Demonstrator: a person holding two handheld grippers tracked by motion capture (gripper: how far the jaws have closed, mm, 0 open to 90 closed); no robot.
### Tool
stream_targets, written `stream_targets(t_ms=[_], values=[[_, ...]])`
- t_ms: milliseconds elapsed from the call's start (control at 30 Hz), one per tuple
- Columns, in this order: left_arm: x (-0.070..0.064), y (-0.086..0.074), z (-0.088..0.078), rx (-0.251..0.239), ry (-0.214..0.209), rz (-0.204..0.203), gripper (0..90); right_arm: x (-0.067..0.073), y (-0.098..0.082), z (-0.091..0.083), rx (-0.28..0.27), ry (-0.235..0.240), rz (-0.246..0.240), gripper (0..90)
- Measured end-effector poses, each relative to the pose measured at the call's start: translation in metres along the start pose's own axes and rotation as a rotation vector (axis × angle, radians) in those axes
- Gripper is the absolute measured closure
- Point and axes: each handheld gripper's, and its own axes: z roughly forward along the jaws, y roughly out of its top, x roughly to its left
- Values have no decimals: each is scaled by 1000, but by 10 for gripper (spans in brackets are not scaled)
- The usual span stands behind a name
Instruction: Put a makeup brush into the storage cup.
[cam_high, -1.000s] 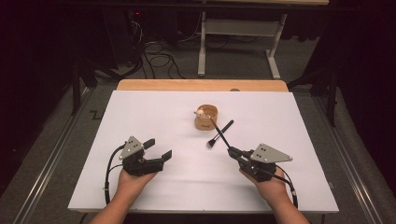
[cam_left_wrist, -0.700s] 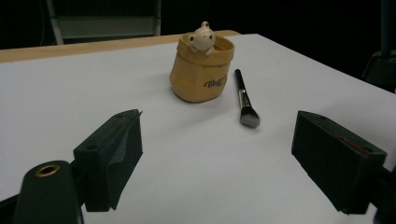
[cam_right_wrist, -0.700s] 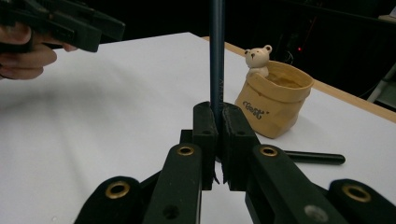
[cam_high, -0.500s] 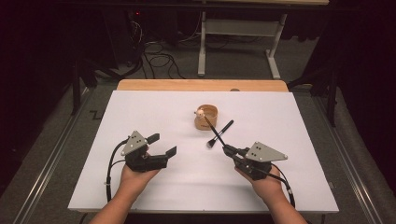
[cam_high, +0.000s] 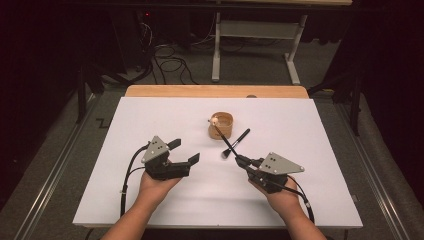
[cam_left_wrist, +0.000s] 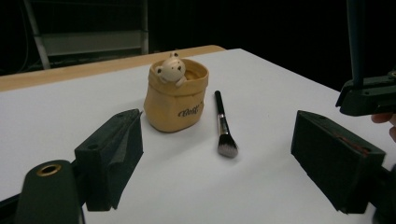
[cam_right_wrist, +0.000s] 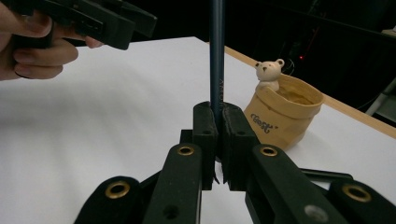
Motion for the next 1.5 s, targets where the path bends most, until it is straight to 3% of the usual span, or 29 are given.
stream_targets(t_ms=[467, 567, 833, 1233, 1300, 1500], values=[[-13, 8, 11, -26, -50, -27, 174, 10, 7, 12, -15, 20, -13, 869], [-14, 6, 8, -31, -65, -19, 168, 11, 5, 13, 3, 20, -19, 869], [-15, 0, 4, -37, -103, -42, 171, 15, 0, 18, 29, 23, -14, 869], [-17, 0, 1, -49, -121, -51, 180, 24, 0, 32, 34, 41, -29, 869], [-17, 0, 1, -47, -126, -56, 181, 27, 0, 33, 37, 51, -51, 869], [-18, -1, 1, -43, -142, -67, 182, 31, 0, 32, 41, 61, -55, 869]])
